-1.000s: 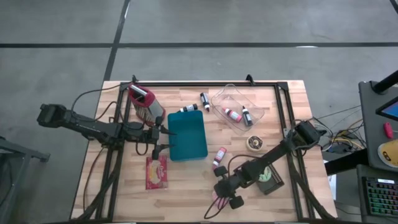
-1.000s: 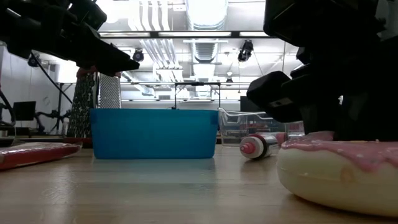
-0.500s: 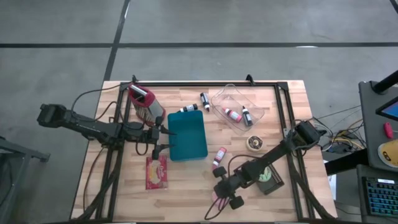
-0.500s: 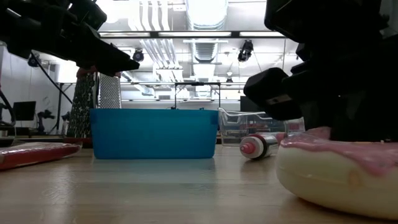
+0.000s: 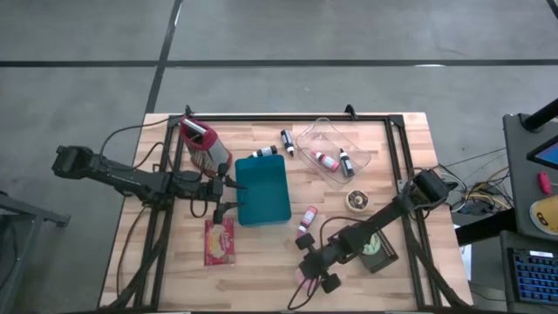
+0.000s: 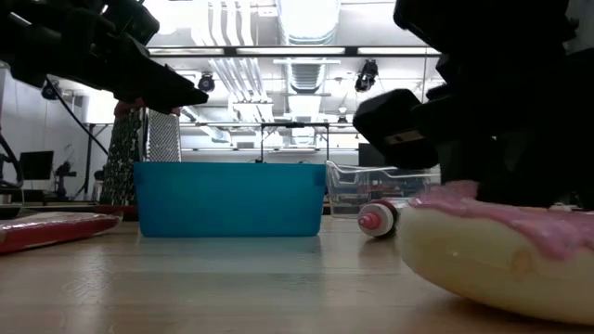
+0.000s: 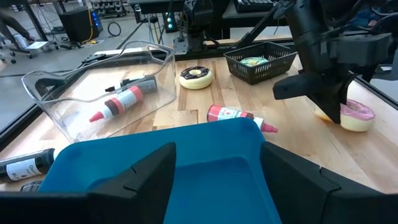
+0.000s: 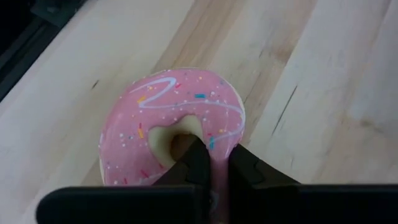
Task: Pick & Place Food Item
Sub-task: Put the pink donut into the black bin
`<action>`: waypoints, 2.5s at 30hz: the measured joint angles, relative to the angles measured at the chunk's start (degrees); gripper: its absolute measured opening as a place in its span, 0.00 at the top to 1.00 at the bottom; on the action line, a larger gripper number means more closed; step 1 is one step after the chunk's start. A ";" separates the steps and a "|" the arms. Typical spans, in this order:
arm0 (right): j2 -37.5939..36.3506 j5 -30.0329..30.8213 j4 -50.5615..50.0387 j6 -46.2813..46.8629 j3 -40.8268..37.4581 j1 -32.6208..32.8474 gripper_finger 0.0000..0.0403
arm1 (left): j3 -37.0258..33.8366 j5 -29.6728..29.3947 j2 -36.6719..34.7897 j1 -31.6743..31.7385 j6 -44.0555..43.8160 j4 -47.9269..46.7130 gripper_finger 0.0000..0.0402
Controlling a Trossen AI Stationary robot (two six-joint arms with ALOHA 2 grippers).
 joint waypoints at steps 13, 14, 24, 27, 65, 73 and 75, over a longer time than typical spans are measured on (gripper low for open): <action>-0.02 4.56 7.65 -5.00 -0.95 -0.24 0.96 | 0.00 0.00 0.00 0.00 -0.34 0.00 0.41; -0.02 4.56 8.50 -5.17 -1.15 -0.37 0.96 | 0.00 0.00 0.00 -0.02 -0.37 0.00 0.41; -0.07 9.08 12.33 -6.86 -2.14 -1.04 0.96 | 0.00 0.00 0.00 -0.02 -0.37 0.02 0.41; -0.05 10.79 13.60 -7.52 -2.23 -1.36 0.96 | 0.00 0.00 0.00 -0.02 -0.37 0.02 0.41; -37.43 24.85 -25.64 20.46 -16.90 -1.33 0.96 | -0.33 0.01 0.04 -0.02 0.92 0.02 0.41; -39.12 20.50 -33.23 26.37 -17.38 -0.96 0.96 | -0.33 0.00 0.04 -0.02 0.92 0.02 0.41; -39.12 19.70 -34.81 27.33 -17.40 -0.96 0.96 | -0.33 0.02 0.04 -0.02 0.92 0.02 0.41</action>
